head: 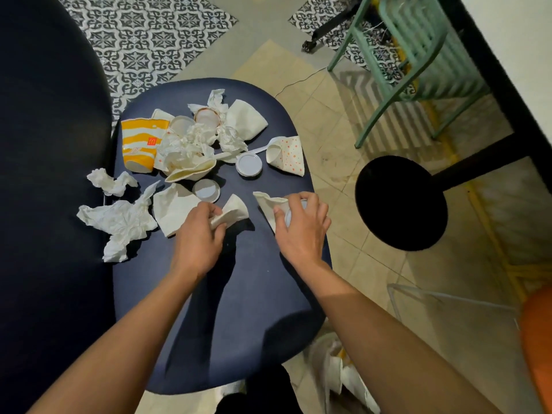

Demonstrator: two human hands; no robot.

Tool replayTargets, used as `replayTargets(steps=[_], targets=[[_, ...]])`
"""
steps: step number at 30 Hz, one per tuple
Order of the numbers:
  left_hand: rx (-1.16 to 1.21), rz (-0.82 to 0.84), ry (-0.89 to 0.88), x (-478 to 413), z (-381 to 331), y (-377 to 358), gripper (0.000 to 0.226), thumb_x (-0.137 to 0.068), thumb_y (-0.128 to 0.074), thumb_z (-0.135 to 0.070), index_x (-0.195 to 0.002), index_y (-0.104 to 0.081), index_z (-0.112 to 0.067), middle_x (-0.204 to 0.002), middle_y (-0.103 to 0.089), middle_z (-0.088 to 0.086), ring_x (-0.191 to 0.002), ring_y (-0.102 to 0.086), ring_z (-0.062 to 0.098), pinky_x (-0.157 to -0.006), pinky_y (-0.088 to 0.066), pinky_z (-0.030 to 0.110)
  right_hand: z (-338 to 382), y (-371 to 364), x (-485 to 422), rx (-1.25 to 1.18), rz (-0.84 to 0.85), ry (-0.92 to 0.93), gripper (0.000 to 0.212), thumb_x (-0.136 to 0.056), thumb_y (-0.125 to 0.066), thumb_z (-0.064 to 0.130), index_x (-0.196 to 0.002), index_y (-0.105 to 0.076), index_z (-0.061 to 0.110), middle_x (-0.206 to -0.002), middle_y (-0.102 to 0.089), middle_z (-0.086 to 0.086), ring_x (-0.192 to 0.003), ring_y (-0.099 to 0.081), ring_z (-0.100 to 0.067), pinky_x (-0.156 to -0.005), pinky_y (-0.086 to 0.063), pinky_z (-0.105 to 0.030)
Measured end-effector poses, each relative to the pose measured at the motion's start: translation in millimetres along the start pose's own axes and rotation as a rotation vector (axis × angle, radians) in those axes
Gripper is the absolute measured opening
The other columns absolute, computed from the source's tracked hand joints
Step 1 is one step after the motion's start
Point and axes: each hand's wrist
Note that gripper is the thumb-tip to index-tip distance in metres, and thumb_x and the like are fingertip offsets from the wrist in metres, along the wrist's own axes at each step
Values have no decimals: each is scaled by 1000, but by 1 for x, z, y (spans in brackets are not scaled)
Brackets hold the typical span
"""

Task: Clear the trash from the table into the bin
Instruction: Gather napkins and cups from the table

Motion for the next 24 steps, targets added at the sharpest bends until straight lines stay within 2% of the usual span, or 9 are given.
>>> replayTargets(steps=[15, 21, 24], targets=[[57, 83, -153, 78, -70, -44, 17, -90, -56, -21, -106, -50, -19, -100, -54, -9, -84, -49, 11, -70, -36, 26, -91, 63, 93, 33, -62, -195, 32, -94, -46, 41, -118, -55, 22, -130, -44, -4, -119, -37, -24, -95, -33, -37], [85, 151, -196, 122, -95, -85, 19, -89, -58, -25, -106, -51, -19, -98, -57, -12, -84, -53, 11, -70, -38, 24, -149, 80, 139, 11, -105, -259, 28, -93, -50, 39, -111, -57, 19, -123, -47, -5, -115, -38, -26, -89, -32, -37], [91, 171, -215, 148, -106, -110, 21, -88, -59, -27, -106, -52, -19, -98, -57, -12, -85, -54, 11, -72, -43, 27, -183, 87, 161, 20, -82, -294, 28, -93, -50, 39, -110, -57, 18, -123, -46, -4, -116, -37, -25, -89, -31, -37]])
Point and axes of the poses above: each hand's wrist, its own x-axis away from the middle knuckle, its own y-axis out of the back of the hand, z = x × y
